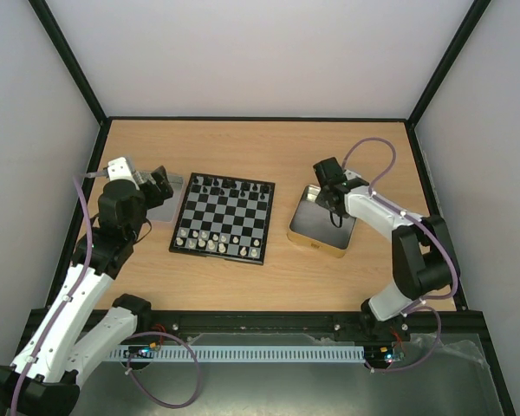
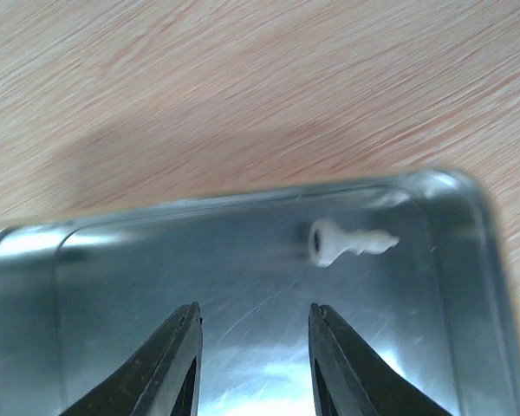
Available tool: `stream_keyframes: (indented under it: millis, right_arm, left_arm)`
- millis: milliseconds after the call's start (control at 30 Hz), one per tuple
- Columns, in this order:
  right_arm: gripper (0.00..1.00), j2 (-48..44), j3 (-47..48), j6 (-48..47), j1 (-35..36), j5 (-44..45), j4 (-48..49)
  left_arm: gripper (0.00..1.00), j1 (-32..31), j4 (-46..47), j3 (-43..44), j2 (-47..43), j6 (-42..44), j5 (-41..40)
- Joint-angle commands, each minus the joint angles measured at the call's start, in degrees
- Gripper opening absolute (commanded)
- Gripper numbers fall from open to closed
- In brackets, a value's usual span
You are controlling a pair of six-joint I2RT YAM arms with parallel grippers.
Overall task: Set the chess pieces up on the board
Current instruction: Pick up the chess piece from the storage box.
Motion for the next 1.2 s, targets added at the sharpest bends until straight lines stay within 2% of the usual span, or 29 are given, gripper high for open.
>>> stream_keyframes:
  millis: [0, 267, 500, 767, 900, 1033, 1167]
  right_arm:
    - [0.34, 2.04, -1.71, -3.42, -3.50, 4.87, 4.77]
    - [0.33, 5.24, -2.99, -12.41, -6.93, 1.50, 9.26]
    - [0.33, 7.75, -3.72, -12.54, -8.67, -0.51, 11.16]
    - [0.16, 8.34, -5.12, -12.84, -8.66, -4.61, 12.97]
    - [0.13, 7.85, -5.18, -13.63, -8.67, -6.30, 12.24]
    - [0.14, 7.53, -4.98, -14.06, -8.66, -8.71, 10.36]
    - [0.25, 7.76, -4.49, -15.57, -8.66, -9.42, 8.23]
  left_arm:
    - [0.99, 0.42, 1.59, -0.54, 0.11, 0.60, 0.36]
    - [0.99, 0.40, 1.68, -0.51, 0.22, 0.68, 0.47]
    - [0.99, 0.41, 1.77, -0.73, 0.19, 0.79, 0.63]
    - [0.99, 0.40, 1.77, -0.69, 0.13, 0.77, 0.70]
    - [0.99, 0.43, 1.78, -0.72, 0.08, 0.77, 0.75]
    - [0.99, 0.44, 1.85, -0.71, 0.26, 0.77, 0.78]
    - [0.99, 0.40, 1.94, -0.71, 0.32, 0.79, 0.96]
